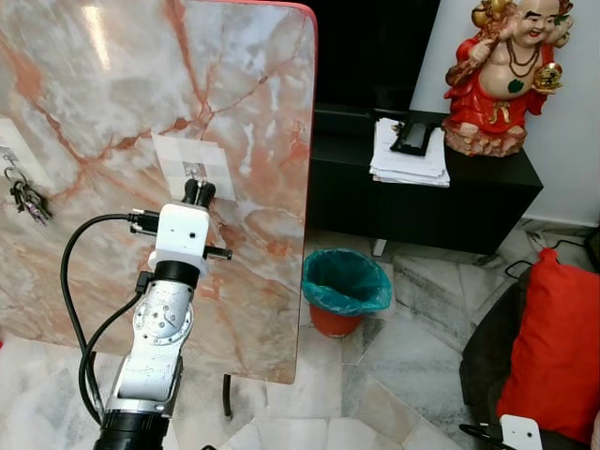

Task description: Hang keys on a hook

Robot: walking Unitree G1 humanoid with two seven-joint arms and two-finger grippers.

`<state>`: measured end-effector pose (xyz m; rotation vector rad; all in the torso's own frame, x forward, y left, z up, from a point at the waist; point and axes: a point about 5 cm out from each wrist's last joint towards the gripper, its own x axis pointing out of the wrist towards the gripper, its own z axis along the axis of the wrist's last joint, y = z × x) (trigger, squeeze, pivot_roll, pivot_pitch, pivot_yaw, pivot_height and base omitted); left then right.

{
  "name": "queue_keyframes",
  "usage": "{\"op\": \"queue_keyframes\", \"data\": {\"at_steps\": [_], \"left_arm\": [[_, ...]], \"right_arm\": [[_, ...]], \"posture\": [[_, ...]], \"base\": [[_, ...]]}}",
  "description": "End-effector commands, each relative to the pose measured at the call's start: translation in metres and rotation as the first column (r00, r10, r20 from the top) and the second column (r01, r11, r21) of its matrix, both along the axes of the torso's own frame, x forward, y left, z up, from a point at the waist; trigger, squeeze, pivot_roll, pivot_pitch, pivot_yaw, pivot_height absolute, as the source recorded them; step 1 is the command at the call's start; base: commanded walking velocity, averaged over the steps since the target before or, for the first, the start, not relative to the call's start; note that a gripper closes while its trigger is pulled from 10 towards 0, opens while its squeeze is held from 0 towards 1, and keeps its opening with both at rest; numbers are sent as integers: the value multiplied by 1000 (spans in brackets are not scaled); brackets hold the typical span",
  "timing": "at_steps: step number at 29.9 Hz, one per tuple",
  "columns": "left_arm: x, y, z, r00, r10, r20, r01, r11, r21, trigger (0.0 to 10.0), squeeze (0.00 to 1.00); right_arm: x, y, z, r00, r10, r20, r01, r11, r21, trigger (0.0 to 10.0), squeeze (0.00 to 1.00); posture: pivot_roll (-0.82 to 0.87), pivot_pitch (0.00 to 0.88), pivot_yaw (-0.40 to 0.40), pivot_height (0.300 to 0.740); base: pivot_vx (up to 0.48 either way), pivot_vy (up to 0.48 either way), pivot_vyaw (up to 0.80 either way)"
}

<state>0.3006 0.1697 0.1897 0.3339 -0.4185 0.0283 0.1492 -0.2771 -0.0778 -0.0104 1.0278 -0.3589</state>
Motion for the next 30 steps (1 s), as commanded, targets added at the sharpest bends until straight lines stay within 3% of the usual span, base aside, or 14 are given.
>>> {"op": "queue_keyframes", "data": {"at_steps": [1,12,20,30], "left_arm": [[4,5,8,999,34,29,-34,999,2,10000,0],[9,11,10,997,76,28,-76,997,4,10000,0],[13,11,5,996,85,6,-85,996,7,10000,0],[14,11,2,996,84,-11,-84,996,10,10000,0]], "right_arm": [[-4,-3,0,1000,-14,-6,14,1000,-2,10000,0],[-3,-3,0,1000,-13,-5,13,1000,-3,10000,0],[0,6,-2,1000,-6,-2,6,1000,4,10000,0],[-1,2,-1,1000,-7,-2,7,1000,-2,10000,0]], "posture": [[48,52,-57,740],[46,55,-58,740],[44,55,-58,740],[45,54,-58,740]], "base": [[0,0,0],[0,0,0],[0,0,0],[0,0,0]]}}
